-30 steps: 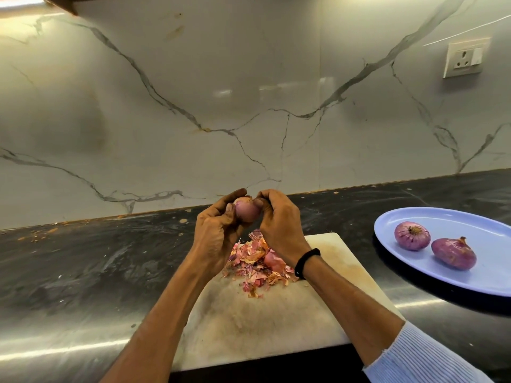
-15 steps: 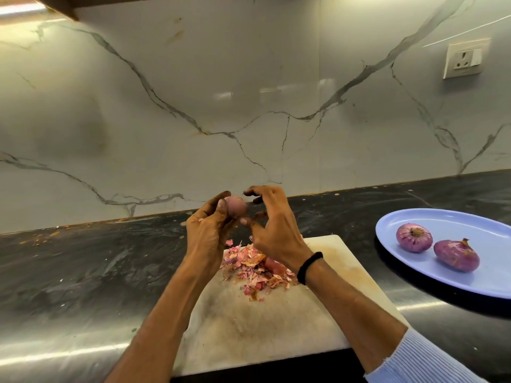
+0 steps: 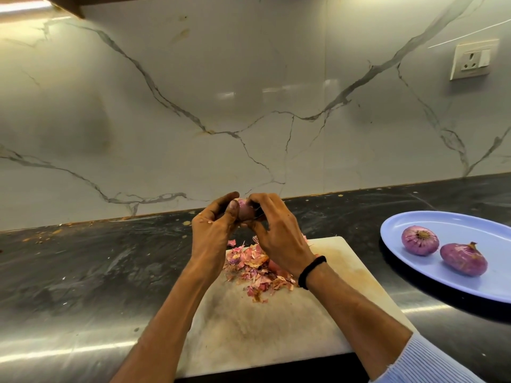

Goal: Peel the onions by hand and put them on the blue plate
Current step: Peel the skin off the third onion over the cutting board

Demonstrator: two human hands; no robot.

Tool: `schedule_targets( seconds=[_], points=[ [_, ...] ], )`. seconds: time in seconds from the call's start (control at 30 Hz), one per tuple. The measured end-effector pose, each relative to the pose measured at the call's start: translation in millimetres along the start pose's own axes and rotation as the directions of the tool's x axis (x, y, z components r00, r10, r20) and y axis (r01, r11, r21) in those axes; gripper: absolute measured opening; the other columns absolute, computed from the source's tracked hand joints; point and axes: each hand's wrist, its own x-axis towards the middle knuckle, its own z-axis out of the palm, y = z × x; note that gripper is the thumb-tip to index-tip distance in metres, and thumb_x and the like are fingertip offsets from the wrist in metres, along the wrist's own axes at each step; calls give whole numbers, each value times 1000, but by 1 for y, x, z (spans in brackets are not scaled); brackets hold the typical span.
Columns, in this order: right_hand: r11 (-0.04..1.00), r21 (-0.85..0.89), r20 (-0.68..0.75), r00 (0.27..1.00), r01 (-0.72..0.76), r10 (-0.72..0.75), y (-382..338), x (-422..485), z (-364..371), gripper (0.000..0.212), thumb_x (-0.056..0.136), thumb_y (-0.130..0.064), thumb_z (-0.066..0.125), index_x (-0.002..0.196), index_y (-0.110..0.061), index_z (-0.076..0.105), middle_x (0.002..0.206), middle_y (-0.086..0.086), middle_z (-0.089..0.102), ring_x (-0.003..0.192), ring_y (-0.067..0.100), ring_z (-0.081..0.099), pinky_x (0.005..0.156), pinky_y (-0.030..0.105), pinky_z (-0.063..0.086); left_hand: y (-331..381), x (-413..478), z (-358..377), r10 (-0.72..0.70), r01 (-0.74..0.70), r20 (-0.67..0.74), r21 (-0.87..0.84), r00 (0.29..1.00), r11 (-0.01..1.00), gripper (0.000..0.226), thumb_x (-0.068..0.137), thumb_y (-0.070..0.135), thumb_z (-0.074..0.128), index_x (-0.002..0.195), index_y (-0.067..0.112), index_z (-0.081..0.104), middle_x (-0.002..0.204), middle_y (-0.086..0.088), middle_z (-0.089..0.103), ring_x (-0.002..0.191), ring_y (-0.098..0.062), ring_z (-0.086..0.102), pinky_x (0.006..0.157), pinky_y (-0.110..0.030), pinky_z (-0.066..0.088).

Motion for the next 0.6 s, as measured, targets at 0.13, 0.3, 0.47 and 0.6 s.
schedule_targets(
  seconds=[0.13,0.3,0.47,0.6],
  points=[
    [1000,-4,-3,1000,2,-2,0,0,0,38,92,-7,67,125,-15,51,116,2,54,98,5,51,85,2,42,-1,0,0,26,-26,10,21,1000,999,41,83,31,64,121,15,68,119,-9,70,109,-23,69,91,-36,58],
    [1000,-15,-12,1000,13,-13,1,-1,-1,32,93,-5,66,119,-15,52,111,1,54,94,3,49,82,2,41,-4,0,1,32,-33,17,29,999,999,38,85,30,65,120,17,69,117,-7,71,108,-21,70,88,-31,59],
    [999,-25,-30,999,35,-36,4,0,2,13,94,-1,62,104,-7,58,104,4,54,89,9,51,79,12,48,-4,1,0,3,-3,-2,-3,1000,1000,44,87,30,63,126,8,66,115,-10,72,108,-24,70,96,-45,56],
    [999,46,-27,999,-21,22,1,0,0,28,94,-6,63,119,-12,53,110,3,56,95,10,55,85,12,48,-2,1,1,3,-3,-8,-4,1000,1000,46,85,30,64,125,8,66,116,-10,71,109,-23,69,97,-45,56]
  ],
)
